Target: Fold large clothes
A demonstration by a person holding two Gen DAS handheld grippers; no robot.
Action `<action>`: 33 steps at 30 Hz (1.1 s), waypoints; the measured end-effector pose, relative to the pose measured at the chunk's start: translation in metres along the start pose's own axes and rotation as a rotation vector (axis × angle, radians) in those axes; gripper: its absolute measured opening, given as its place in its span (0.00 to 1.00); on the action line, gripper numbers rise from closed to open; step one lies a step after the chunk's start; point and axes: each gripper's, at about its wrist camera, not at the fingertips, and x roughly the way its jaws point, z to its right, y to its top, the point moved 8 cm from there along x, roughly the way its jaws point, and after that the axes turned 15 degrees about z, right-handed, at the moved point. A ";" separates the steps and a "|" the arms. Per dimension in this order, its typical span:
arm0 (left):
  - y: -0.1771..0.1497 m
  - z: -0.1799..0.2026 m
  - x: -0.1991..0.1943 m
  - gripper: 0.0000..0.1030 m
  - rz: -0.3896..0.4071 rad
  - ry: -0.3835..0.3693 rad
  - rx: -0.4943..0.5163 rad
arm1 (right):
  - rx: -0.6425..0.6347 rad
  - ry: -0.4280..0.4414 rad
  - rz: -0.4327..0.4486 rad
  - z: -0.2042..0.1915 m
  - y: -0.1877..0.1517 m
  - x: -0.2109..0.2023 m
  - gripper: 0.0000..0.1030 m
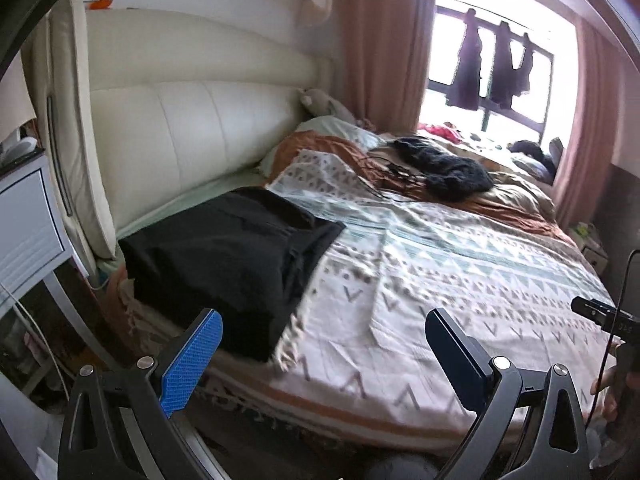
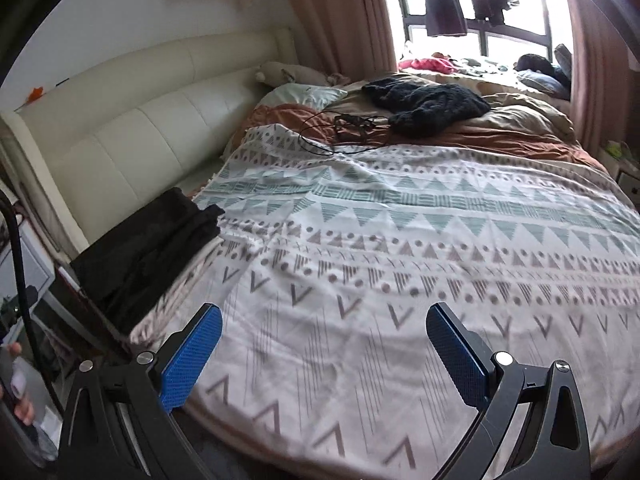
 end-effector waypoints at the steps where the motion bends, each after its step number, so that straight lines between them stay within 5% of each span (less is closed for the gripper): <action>1: -0.003 0.006 -0.008 0.99 0.002 -0.012 0.012 | 0.003 -0.004 0.005 0.002 -0.004 -0.009 0.99; 17: -0.030 0.075 -0.127 0.99 0.116 -0.128 0.123 | -0.019 -0.073 0.142 0.024 -0.041 -0.153 0.99; 33: -0.059 0.097 -0.171 0.99 0.164 -0.171 0.089 | -0.010 -0.165 0.208 0.039 -0.093 -0.239 0.99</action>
